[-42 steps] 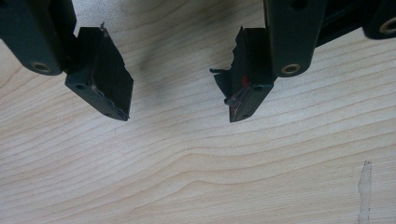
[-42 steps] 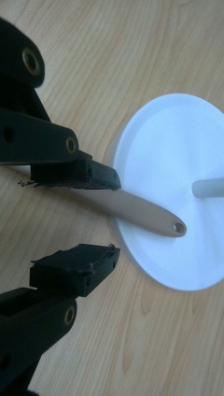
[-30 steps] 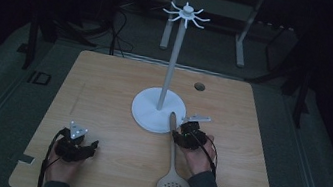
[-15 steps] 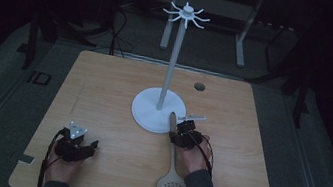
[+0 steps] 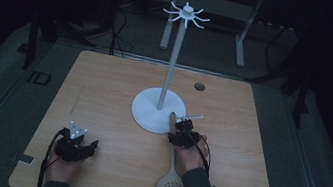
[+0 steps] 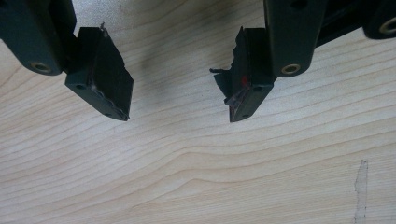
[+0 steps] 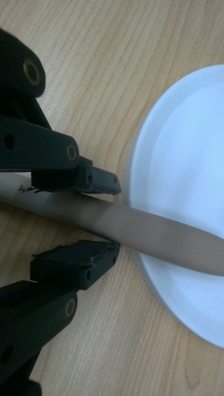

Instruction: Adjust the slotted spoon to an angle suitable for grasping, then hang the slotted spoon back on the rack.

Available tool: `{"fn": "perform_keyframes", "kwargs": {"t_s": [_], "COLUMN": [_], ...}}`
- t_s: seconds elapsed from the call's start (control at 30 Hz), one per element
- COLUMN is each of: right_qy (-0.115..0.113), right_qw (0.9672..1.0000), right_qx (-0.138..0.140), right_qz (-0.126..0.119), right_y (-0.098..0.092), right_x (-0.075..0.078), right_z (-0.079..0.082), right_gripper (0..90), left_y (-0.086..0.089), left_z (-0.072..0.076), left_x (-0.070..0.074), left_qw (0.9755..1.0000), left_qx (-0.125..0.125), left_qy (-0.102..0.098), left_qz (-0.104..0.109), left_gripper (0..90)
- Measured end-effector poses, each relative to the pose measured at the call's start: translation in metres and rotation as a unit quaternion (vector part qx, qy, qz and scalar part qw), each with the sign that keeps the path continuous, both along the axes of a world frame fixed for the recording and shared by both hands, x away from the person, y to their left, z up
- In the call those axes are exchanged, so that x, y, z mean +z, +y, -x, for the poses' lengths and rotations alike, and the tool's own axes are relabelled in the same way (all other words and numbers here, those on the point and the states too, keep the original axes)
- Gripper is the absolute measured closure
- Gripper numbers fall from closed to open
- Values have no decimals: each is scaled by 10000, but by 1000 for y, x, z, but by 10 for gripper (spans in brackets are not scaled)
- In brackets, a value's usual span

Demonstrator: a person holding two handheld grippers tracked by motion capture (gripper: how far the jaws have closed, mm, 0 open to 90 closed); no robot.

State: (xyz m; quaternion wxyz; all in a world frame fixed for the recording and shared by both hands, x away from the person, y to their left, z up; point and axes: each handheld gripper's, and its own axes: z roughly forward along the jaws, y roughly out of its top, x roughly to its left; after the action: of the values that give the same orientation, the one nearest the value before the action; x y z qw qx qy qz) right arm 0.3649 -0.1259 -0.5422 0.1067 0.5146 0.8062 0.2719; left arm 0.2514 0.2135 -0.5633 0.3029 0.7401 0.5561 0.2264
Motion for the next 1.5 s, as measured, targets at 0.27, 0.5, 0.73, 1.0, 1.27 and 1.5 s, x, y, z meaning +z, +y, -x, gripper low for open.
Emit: {"fn": "perform_keyframes", "kwargs": {"t_s": [0.27,0.5,0.73,1.0,1.27,1.5], "right_qy": [154,161,228,148,70,-97], "right_qw": [9998,9994,9995,9998,9999,9997], "right_qx": [-25,39,-62,21,130,202], "right_qz": [129,307,208,104,-41,-103], "right_y": [5,9,10,12,16,18], "right_x": [-5,-7,-5,4,10,18], "right_z": [-4,-6,-5,-1,4,7], "right_gripper": [635,645,671,695,716,727], "left_y": [0,0,0,-1,0,-1], "left_z": [0,0,0,0,0,-1], "left_x": [0,0,0,0,0,0], "left_qw": [10000,10000,10000,10000,10000,10000], "left_qx": [0,1,5,9,1,3], "left_qy": [-4,-2,2,6,-9,-14], "left_qz": [2,0,2,-7,-7,-13], "left_gripper": [408,408,408,408,408,408]}}
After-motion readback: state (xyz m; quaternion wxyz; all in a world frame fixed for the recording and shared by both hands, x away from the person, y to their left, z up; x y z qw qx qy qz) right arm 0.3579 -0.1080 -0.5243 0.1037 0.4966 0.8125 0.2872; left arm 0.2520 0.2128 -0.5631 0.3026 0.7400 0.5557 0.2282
